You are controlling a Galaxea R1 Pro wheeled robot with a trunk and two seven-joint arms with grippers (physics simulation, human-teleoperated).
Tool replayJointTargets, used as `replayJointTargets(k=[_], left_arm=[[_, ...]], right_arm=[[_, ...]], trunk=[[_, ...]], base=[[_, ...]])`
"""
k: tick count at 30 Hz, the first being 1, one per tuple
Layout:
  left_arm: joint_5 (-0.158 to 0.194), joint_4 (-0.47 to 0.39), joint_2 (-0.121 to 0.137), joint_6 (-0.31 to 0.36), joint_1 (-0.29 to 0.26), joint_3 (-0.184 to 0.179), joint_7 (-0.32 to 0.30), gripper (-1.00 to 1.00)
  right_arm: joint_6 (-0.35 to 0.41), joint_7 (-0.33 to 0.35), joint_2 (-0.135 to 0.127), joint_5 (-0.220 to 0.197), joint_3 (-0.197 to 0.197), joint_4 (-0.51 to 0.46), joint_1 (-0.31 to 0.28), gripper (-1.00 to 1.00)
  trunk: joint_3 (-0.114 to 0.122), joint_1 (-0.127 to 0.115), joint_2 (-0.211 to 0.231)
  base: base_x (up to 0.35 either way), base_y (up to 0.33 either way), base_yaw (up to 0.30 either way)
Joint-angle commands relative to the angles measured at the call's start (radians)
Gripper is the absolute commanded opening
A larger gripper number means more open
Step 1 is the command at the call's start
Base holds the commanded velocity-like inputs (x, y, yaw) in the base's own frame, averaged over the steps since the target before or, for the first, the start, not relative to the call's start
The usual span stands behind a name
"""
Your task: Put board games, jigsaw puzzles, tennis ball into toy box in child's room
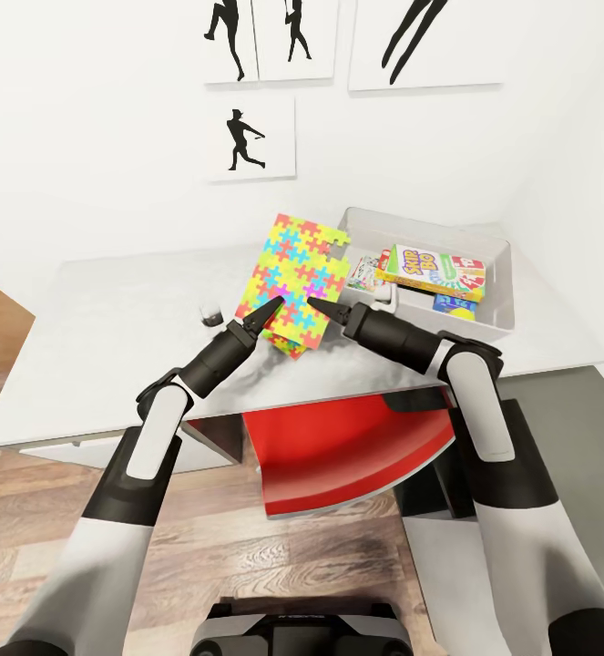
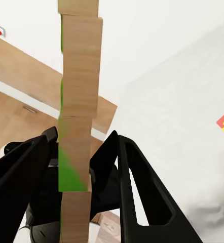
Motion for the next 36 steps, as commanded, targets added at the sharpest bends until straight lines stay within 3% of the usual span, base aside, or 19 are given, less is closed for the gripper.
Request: replayJointTargets(k=[1, 26, 27, 36], left_arm=[[0.01, 0.0, 0.0, 0.009, -0.001, 0.001, 0.001, -1.0], [0.013, 0.006, 0.003, 0.012, -0.021, 0.001, -0.009, -1.0], [0.013, 0.006, 0.003, 0.012, -0.021, 0.001, -0.009, 1.0], [0.013, 0.006, 0.003, 0.012, -0.02, 0.001, -0.009, 1.0]], right_arm=[[0.002, 0.005, -0.001, 0.011, 0.0, 0.0, -0.002, -1.0], [0.002, 0.003, -0.001, 0.01, -0.003, -0.001, -0.008, -1.0], [0.002, 0.003, -0.001, 0.01, -0.003, -0.001, -0.008, -1.0], [0.002, 0.003, -0.001, 0.01, -0.003, -0.001, -0.008, -1.0]], trunk=[[-0.001, 0.001, -0.002], [-0.001, 0.001, -0.002], [-0.001, 0.001, -0.002], [-0.001, 0.001, -0.002]], base=[[0.0, 0.0, 0.0], [0.0, 0.0, 0.0], [0.0, 0.0, 0.0], [0.0, 0.0, 0.0]])
